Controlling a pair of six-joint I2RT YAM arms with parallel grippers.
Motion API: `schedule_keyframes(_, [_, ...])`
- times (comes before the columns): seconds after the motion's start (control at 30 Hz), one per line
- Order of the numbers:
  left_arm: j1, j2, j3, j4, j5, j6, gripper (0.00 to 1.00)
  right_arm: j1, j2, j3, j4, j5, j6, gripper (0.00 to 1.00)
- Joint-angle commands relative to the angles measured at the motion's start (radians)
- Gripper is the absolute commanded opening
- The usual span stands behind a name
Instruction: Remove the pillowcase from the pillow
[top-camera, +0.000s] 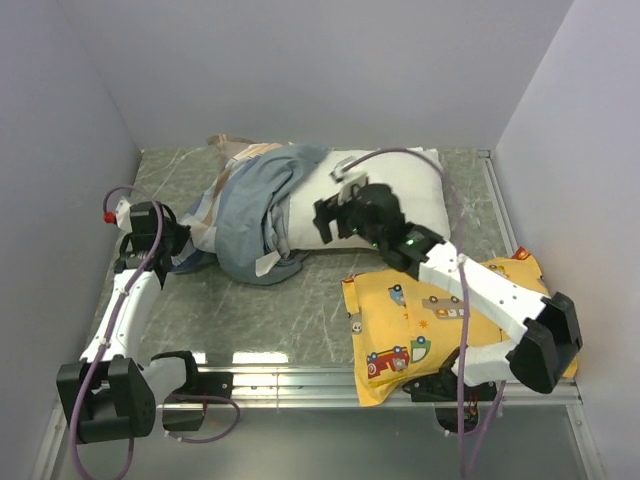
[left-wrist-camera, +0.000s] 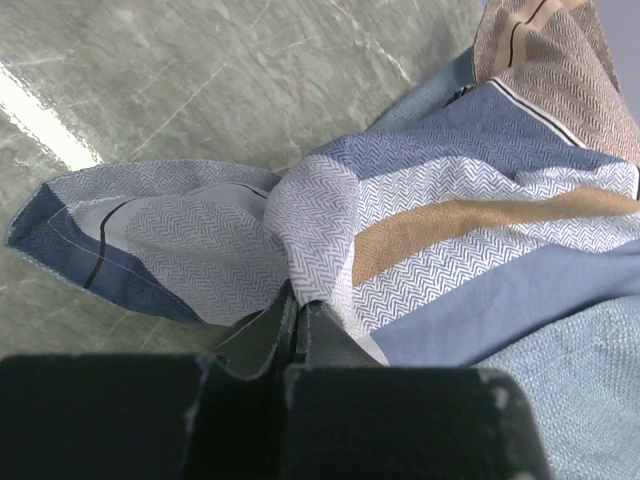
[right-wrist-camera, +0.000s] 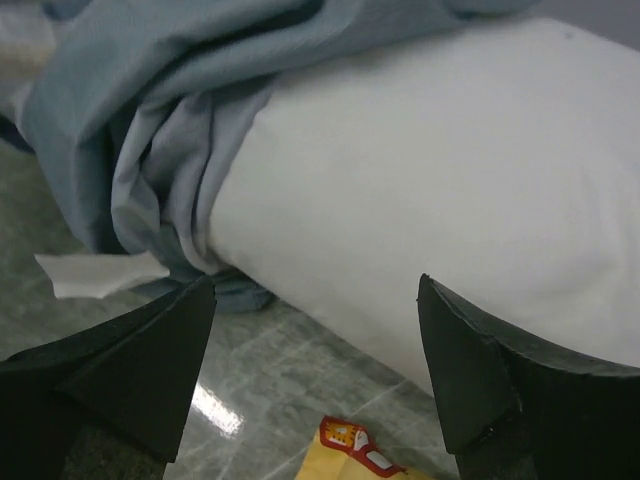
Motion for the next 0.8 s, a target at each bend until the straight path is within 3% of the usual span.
schedule_keyframes(0.0, [-0.014,-0.024,0.034,0.032,-0.017,0.031,0.0,0.09,0.079,-0.042,0.047,0.148,-0.178,0.89])
schedule_keyframes(0.23, [-0.017,-0.047,0.08,0.011,0.0,0.049,0.0,0.166,0.332,-0.017,0.094,0.381,-0.218,0.9])
schedule_keyframes(0.3, [-0.019,-0.048,0.096,-0.004,0.004,0.058,0.0,0.164,0.39,0.035,0.094,0.452,-0.215,0.86])
schedule_keyframes(0.33, [-0.019,-0.05,0.114,-0.011,0.006,0.063,0.0,0.163,0.436,0.055,0.091,0.474,-0.216,0.8])
schedule_keyframes(0.37, [-0.02,-0.053,0.122,-0.017,0.005,0.075,0.01,0.163,0.455,0.075,0.09,0.535,-0.215,0.73])
schedule_keyframes(0.4, [-0.019,-0.054,0.131,-0.023,0.0,0.081,0.01,0.158,0.466,0.12,0.067,0.553,-0.21,0.54])
schedule_keyframes(0.43, [-0.019,-0.063,0.151,-0.038,-0.005,0.089,0.0,0.147,0.472,0.144,0.051,0.575,-0.201,0.03])
schedule_keyframes(0.57, [-0.022,-0.087,0.228,-0.086,-0.041,0.146,0.0,0.124,0.392,0.239,0.024,0.623,-0.19,0.0])
schedule_keyframes(0.77, [-0.02,-0.11,0.432,-0.165,-0.083,0.222,0.0,0.124,0.241,0.487,-0.183,0.666,-0.233,0.0])
